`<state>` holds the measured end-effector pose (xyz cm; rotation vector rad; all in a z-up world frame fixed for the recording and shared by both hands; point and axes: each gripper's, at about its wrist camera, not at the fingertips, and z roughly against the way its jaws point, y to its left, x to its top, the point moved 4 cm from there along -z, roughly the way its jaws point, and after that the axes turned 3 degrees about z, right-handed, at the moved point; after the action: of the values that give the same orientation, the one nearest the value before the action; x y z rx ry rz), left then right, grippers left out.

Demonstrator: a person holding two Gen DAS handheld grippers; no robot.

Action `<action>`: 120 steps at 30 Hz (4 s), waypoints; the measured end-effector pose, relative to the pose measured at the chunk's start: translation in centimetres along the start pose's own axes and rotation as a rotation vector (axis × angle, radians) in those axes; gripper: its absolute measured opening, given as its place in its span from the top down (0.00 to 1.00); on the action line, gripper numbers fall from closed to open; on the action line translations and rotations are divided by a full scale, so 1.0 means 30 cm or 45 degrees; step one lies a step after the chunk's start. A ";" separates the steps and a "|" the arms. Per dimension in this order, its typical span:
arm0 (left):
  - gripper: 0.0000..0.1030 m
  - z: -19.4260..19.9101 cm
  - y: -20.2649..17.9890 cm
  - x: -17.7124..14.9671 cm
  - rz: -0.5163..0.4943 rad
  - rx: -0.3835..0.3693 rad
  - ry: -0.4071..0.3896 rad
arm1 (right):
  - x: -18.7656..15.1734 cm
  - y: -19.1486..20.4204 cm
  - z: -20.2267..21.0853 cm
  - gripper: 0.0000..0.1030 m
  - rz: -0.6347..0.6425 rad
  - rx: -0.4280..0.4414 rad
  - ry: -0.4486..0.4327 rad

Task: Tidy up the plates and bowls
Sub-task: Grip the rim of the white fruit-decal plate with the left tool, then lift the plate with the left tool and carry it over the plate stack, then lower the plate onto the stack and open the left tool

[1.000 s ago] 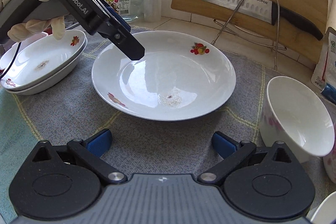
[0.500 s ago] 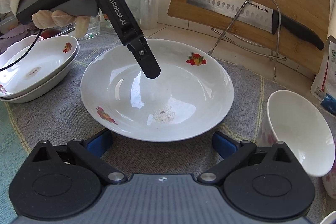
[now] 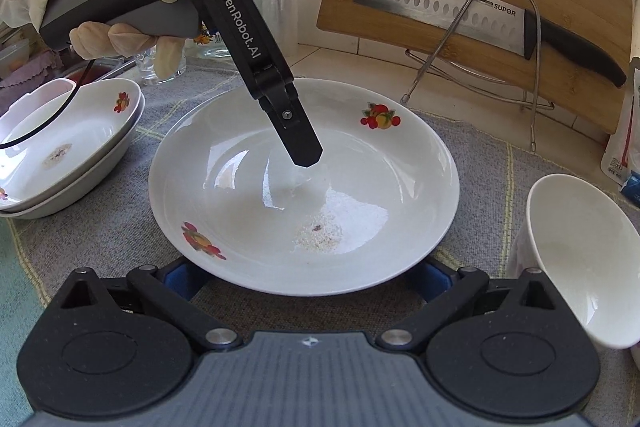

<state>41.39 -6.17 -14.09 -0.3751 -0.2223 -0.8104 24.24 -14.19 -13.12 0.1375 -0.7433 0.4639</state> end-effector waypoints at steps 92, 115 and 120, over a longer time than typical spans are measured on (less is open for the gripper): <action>0.22 0.405 0.100 -0.635 0.423 0.133 -0.212 | 0.146 0.481 0.131 0.00 0.431 0.356 -0.029; 0.21 0.389 0.132 -0.677 0.352 0.184 -0.021 | 0.155 0.511 0.103 0.00 0.465 0.392 -0.036; 0.21 0.400 0.126 -0.677 0.337 0.194 -0.003 | 0.156 0.508 0.106 0.00 0.461 0.395 -0.038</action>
<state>29.94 14.55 -10.84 -0.2552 -0.2293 -0.5292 18.35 0.17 -8.23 0.3027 -0.7238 0.9245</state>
